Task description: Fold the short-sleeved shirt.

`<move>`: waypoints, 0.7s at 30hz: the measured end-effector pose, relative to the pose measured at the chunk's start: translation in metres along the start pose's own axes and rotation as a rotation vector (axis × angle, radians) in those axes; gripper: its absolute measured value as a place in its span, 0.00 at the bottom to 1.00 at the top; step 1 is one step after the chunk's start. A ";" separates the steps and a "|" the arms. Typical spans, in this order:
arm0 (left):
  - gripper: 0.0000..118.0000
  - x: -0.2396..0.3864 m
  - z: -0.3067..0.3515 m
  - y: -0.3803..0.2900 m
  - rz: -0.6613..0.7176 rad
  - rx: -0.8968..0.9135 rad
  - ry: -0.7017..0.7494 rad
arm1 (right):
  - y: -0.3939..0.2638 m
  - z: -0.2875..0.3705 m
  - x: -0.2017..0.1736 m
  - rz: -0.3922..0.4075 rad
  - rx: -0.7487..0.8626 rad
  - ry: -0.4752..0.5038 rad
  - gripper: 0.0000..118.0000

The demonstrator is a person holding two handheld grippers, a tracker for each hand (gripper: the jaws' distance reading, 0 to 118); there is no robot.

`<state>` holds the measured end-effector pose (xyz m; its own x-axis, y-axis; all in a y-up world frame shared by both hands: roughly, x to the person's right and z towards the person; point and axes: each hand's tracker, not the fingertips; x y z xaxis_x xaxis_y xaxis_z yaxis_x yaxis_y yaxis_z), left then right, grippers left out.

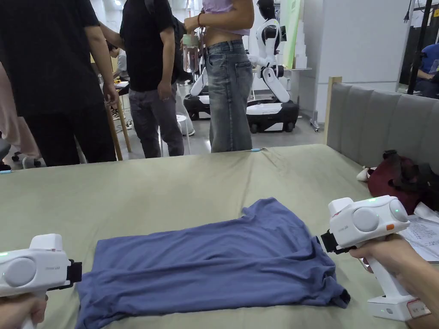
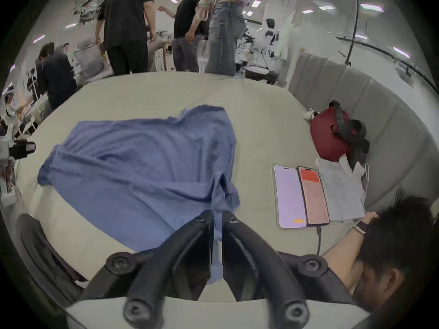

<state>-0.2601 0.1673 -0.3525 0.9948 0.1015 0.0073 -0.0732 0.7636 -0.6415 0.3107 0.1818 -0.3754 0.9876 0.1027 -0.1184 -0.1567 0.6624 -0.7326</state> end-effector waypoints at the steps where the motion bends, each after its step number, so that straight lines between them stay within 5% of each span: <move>1: 0.00 0.000 -0.002 0.004 0.003 -0.001 -0.005 | 0.003 0.000 -0.001 -0.003 0.003 0.014 0.03; 13: 0.00 0.008 -0.109 0.075 -0.030 -0.053 0.052 | 0.027 -0.038 -0.025 0.023 0.018 0.067 0.00; 16: 0.26 0.004 -0.156 0.096 -0.016 -0.089 0.047 | 0.033 -0.060 -0.028 0.035 -0.001 0.076 0.00; 18: 0.63 0.002 -0.186 0.109 -0.028 -0.113 0.062 | 0.038 -0.076 -0.028 0.037 -0.011 0.081 0.00; 19: 0.73 0.000 -0.200 0.113 -0.039 -0.117 0.078 | 0.040 -0.084 -0.027 0.031 -0.020 0.084 0.00; 21: 0.83 -0.003 -0.225 0.120 -0.054 -0.127 0.118 | 0.046 -0.107 -0.017 0.008 -0.038 0.093 0.00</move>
<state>-0.2557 0.1151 -0.6021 0.9990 -0.0191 -0.0411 -0.0172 0.6788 -0.7342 0.2864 0.1306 -0.4787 0.9820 0.0374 -0.1851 -0.1667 0.6328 -0.7562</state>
